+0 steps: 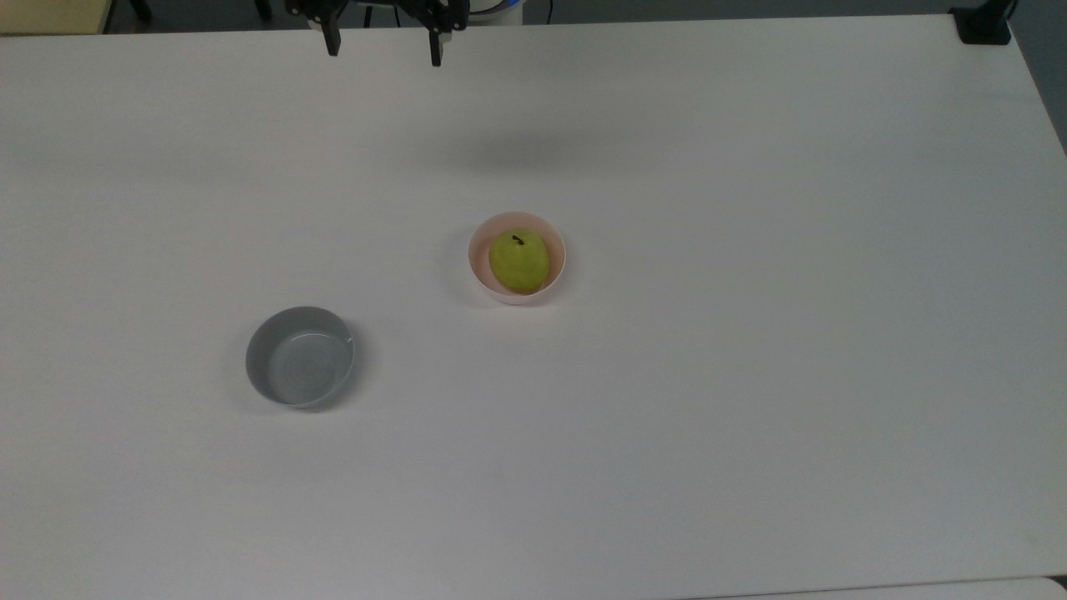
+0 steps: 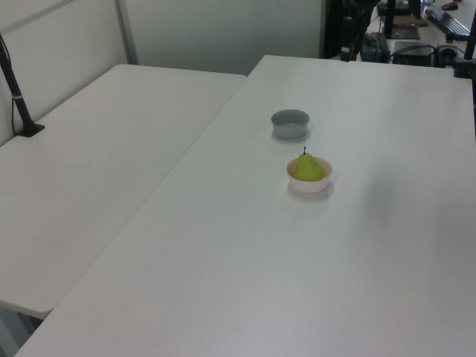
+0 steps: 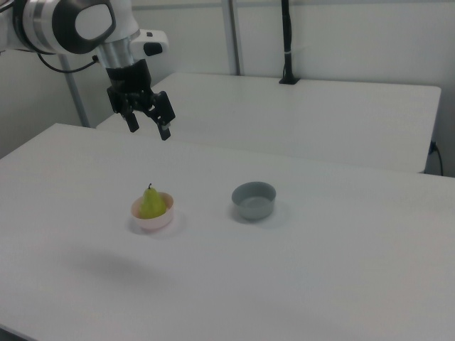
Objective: Place the pear in the bowl
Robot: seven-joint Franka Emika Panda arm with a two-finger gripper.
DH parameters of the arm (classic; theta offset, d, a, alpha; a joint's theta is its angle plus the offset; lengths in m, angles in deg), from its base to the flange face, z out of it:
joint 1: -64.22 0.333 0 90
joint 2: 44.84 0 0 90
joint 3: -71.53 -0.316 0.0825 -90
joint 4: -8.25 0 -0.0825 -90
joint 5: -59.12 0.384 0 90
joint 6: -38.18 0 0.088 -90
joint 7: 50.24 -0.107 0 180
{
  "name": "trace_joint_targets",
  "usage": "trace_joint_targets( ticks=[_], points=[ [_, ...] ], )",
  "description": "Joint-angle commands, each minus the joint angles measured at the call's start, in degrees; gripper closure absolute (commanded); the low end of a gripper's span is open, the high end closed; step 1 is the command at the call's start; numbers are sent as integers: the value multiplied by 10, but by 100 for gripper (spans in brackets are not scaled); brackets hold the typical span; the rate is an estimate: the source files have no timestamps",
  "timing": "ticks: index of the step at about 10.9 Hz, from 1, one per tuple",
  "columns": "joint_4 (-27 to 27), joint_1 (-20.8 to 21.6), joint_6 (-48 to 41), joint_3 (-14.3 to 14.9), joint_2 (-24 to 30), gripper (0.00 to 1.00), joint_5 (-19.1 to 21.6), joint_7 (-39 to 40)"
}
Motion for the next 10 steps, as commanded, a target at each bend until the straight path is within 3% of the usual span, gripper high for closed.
trace_joint_targets(
  ticks=[1, 2, 10],
  points=[
    [-13, 40, 9, 38, 5, 0, 0, 32],
    [-13, 59, 10, 55, 1, 0, 1, 49],
    [-10, 62, 20, 57, -9, 0, 22, 47]
  ],
)
